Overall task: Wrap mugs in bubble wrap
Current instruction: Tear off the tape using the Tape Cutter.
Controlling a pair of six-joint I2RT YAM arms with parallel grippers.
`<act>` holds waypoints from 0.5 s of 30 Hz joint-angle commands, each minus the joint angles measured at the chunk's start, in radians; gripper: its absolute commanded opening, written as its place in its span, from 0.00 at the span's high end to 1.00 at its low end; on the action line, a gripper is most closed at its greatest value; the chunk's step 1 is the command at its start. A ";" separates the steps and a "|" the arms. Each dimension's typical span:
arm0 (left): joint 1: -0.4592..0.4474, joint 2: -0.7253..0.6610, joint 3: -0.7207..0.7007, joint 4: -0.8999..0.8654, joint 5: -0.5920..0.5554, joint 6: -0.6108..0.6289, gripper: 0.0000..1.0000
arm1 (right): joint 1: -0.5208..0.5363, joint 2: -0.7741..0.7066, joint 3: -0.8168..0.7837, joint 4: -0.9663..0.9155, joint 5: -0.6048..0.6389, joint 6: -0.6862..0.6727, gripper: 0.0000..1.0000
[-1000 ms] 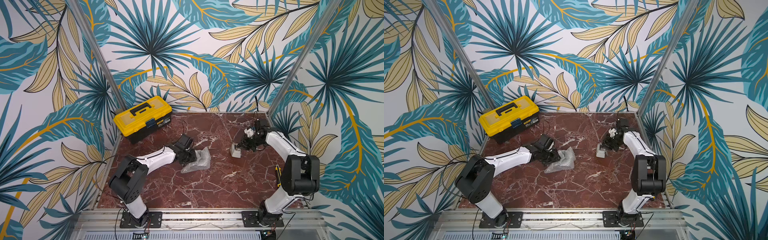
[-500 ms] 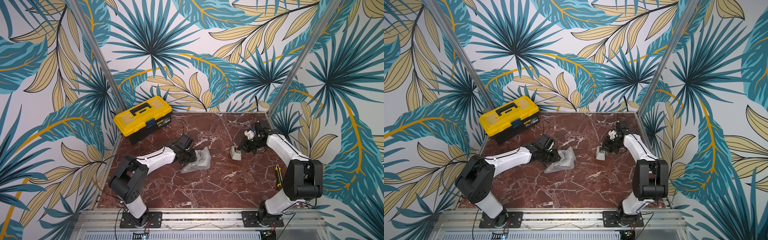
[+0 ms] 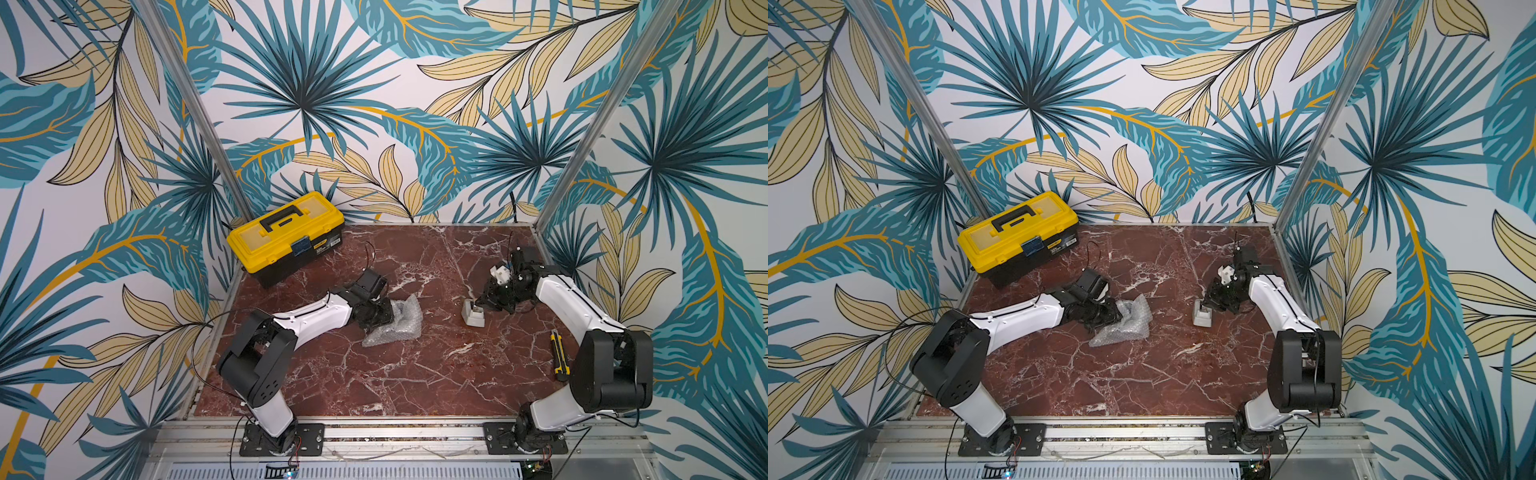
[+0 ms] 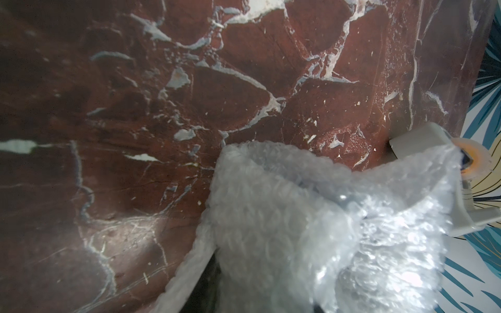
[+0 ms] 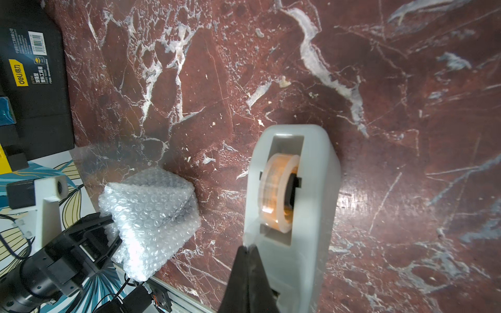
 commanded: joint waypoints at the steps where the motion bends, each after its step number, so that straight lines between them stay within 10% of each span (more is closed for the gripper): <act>1: -0.010 0.007 -0.026 0.008 0.023 0.000 0.67 | 0.005 -0.031 -0.034 0.010 -0.008 0.008 1.00; 15: -0.010 0.009 -0.030 0.013 0.027 0.001 0.67 | 0.005 -0.061 -0.060 0.027 -0.018 0.023 1.00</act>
